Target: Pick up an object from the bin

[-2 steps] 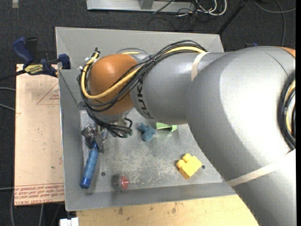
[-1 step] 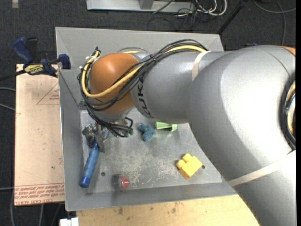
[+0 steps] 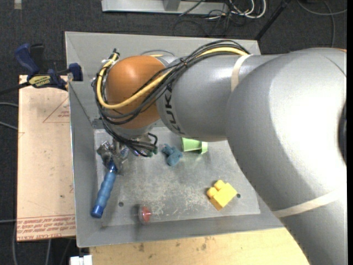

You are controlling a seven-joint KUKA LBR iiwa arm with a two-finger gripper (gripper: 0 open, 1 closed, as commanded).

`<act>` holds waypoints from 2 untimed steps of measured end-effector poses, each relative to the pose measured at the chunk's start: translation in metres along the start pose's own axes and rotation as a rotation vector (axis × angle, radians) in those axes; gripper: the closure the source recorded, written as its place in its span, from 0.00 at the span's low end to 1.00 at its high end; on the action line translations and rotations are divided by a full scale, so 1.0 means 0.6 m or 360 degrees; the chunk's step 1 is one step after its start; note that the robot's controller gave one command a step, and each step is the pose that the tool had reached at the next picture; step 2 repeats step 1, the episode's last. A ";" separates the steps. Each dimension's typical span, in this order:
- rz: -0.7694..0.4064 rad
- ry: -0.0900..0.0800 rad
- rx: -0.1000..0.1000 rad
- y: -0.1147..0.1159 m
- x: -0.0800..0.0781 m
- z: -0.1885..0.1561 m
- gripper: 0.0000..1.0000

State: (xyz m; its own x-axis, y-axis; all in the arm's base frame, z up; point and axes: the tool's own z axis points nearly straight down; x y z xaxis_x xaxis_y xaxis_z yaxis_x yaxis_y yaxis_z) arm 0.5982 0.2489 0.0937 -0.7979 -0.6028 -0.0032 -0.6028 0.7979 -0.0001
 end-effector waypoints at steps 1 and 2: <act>0.0003 -0.0001 -0.0001 0.000 -0.001 -0.022 1.00; 0.0003 -0.0001 -0.0001 0.000 -0.001 -0.022 1.00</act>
Offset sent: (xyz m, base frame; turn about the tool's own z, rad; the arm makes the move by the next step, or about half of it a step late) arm 0.0001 0.0000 0.0134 0.0000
